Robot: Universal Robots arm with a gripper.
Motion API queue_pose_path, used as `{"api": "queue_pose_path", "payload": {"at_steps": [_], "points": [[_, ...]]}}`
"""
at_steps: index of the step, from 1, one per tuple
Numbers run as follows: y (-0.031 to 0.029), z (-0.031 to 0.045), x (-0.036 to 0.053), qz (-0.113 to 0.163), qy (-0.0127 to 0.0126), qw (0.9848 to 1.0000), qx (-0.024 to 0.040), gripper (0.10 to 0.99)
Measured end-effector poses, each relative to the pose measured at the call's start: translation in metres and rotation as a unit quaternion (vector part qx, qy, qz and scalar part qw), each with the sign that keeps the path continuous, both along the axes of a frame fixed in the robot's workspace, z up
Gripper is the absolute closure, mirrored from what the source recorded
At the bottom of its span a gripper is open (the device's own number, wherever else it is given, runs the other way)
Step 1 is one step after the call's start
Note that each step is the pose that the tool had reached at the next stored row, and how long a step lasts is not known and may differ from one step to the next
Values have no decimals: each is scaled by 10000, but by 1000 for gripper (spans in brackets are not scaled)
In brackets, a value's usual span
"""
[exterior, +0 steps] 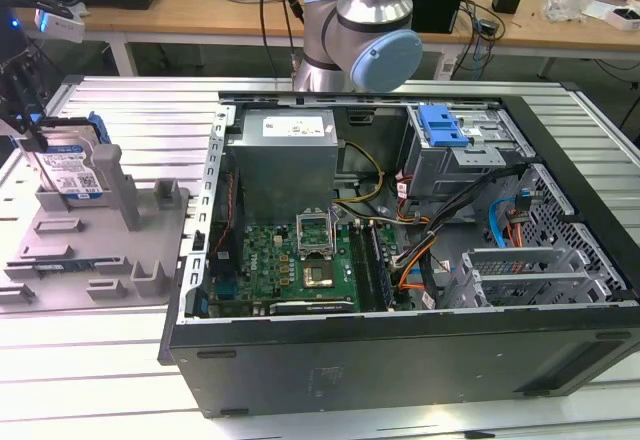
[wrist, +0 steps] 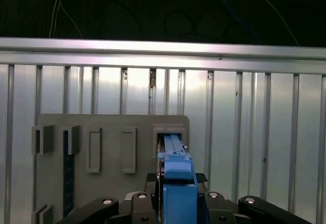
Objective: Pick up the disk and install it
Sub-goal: 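Pick up the disk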
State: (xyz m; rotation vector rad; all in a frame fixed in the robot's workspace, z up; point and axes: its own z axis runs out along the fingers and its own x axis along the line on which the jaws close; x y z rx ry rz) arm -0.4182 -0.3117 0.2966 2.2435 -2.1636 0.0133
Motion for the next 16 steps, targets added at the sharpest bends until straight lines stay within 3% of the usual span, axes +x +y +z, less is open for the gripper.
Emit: {"api": "queue_pose_path", "payload": {"at_steps": [16], "points": [[-4,4,0,-34,0,10000,0,718]]}}
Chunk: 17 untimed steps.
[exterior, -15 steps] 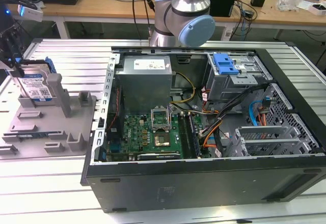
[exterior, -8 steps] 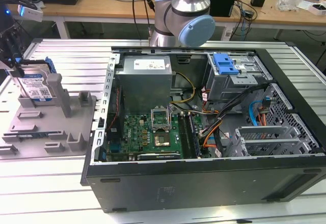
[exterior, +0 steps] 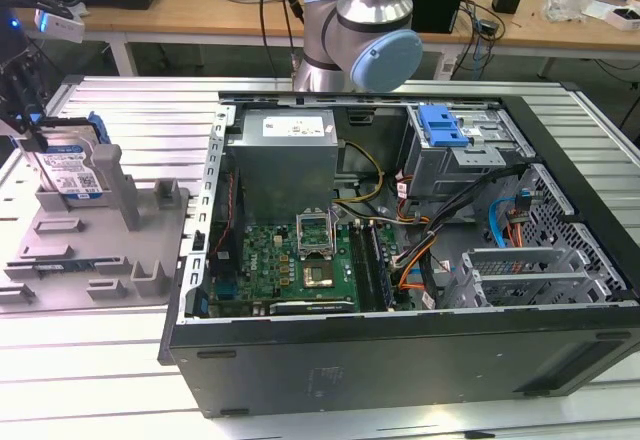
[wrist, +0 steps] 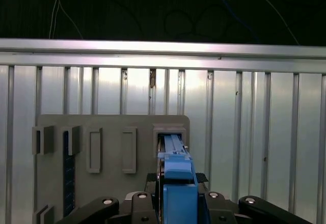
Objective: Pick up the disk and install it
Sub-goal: 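Pick up the disk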
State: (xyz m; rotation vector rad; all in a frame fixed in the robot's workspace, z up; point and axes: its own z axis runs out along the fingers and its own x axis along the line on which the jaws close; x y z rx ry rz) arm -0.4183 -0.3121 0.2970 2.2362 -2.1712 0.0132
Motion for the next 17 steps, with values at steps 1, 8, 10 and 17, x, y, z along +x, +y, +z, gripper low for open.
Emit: {"api": "queue_pose_path", "payload": {"at_steps": [1,8,10,17], "points": [[0,1,0,-2,-1,10000,1,718],[0,54,0,-10,0,10000,0,718],[0,72,0,-11,0,10000,0,718],[0,379,0,-11,0,10000,0,718]]}}
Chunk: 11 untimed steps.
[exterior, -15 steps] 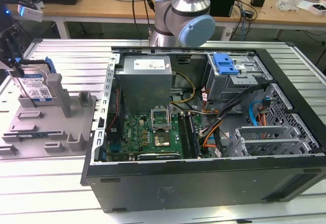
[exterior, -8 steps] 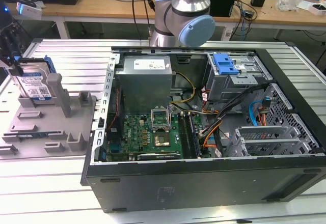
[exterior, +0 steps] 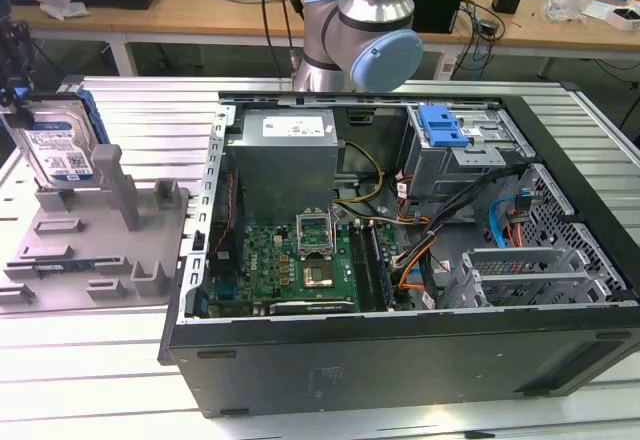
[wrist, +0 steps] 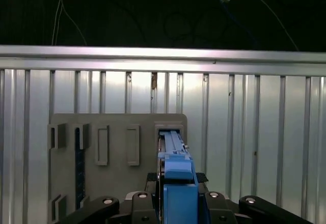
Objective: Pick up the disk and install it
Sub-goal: 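Pick up the disk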
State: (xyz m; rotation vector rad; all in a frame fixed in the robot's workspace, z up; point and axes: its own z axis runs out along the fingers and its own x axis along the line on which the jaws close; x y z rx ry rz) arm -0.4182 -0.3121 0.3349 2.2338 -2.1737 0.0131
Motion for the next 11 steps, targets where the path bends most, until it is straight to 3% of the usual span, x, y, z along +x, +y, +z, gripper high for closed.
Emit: {"api": "queue_pose_path", "payload": {"at_steps": [2,11], "points": [[0,171,1,0,0,10000,0,718],[0,417,5,0,0,10000,0,718]]}}
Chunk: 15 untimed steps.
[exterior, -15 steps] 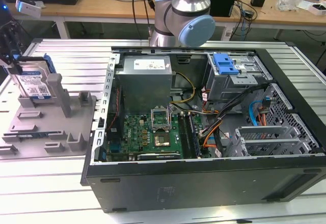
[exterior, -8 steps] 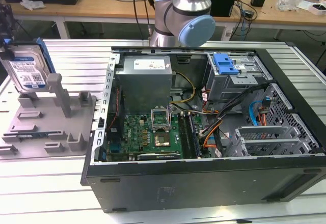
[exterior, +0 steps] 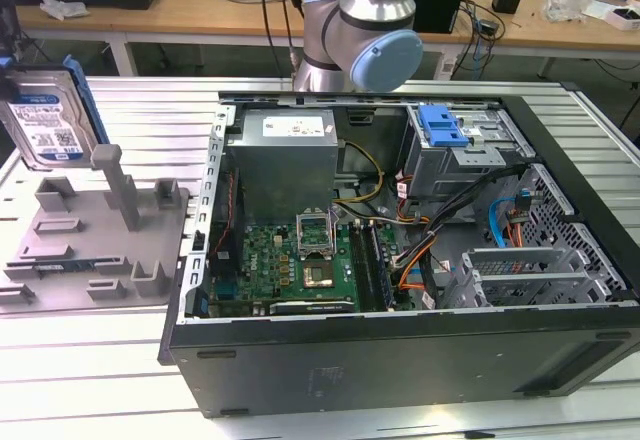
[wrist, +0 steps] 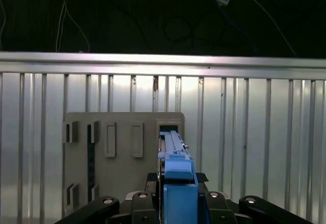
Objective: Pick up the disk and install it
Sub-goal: 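Pick up the disk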
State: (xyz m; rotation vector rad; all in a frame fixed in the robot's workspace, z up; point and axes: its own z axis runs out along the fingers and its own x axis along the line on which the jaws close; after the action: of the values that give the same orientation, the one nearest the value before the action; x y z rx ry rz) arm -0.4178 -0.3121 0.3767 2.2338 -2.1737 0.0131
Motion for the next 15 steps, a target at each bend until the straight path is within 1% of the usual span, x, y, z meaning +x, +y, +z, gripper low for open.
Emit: {"api": "queue_pose_path", "payload": {"at_steps": [1,2,5,11,13,14,15], "points": [[0,31,0,0,0,10000,0,718],[0,77,1,0,0,10000,0,718],[0,171,3,0,0,10000,0,718],[0,302,8,0,0,10000,0,718],[0,361,12,0,0,10000,0,718],[0,421,16,0,0,10000,0,718],[0,446,18,0,0,10000,0,718]]}}
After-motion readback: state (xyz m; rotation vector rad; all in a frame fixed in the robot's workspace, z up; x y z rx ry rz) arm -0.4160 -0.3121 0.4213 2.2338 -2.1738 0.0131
